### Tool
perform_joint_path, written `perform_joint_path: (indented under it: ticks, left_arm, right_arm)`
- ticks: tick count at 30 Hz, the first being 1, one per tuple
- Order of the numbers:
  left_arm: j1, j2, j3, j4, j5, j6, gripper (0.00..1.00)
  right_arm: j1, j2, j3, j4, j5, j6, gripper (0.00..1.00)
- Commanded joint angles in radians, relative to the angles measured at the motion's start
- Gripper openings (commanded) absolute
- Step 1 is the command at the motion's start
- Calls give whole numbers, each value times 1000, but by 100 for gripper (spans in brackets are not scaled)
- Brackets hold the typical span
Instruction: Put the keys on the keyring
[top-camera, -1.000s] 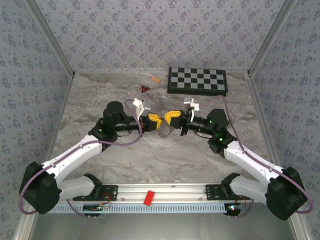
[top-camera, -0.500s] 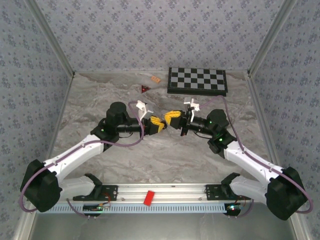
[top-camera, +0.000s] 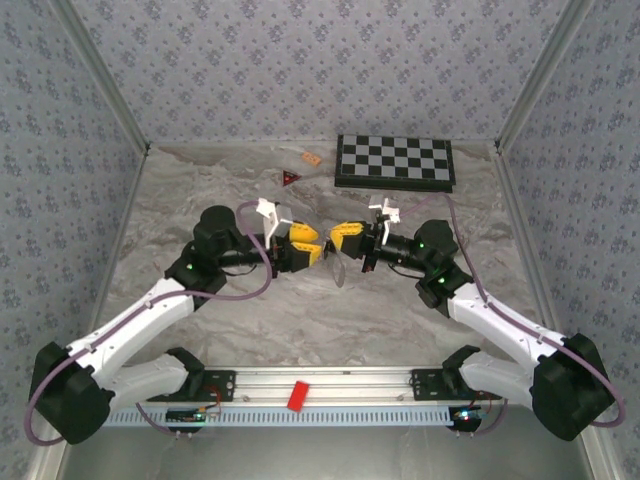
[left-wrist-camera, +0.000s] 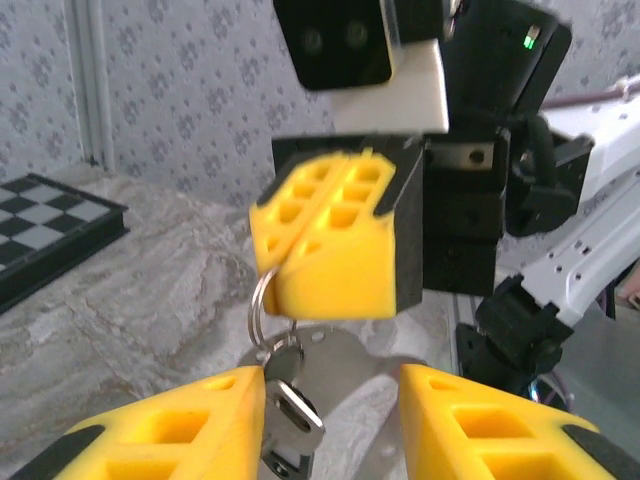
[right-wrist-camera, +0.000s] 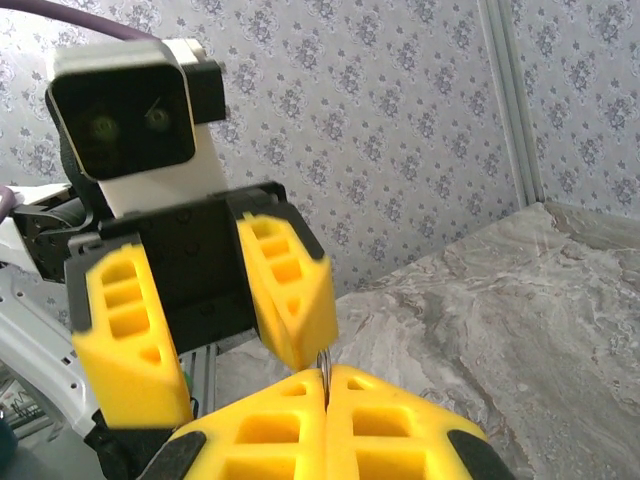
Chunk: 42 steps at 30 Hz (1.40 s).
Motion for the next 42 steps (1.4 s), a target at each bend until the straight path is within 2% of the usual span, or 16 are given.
perform_joint_path:
  ticks: [1, 11, 28, 30, 34, 37, 42]
  left_arm:
    - [8, 7, 17, 81, -1, -46, 38]
    - [8, 90, 46, 135, 18, -94, 31]
    - [5, 141, 64, 184, 54, -120, 26]
    - [4, 149, 71, 183, 60, -121, 22]
    - [0, 151, 74, 174, 77, -116, 4]
    - [1, 145, 71, 161, 78, -107, 0]
    - [1, 134, 75, 120, 81, -78, 0]
  right_arm:
    - [-3, -7, 2, 64, -7, 20, 0]
    - [7, -21, -4, 62, -18, 27, 0]
    - [24, 0, 10, 72, -32, 28, 0]
    - [25, 2, 11, 71, -33, 28, 0]
    - [25, -1, 10, 69, -25, 22, 0]
    - [23, -4, 9, 65, -19, 18, 0]
    - [14, -9, 9, 48, -15, 16, 0]
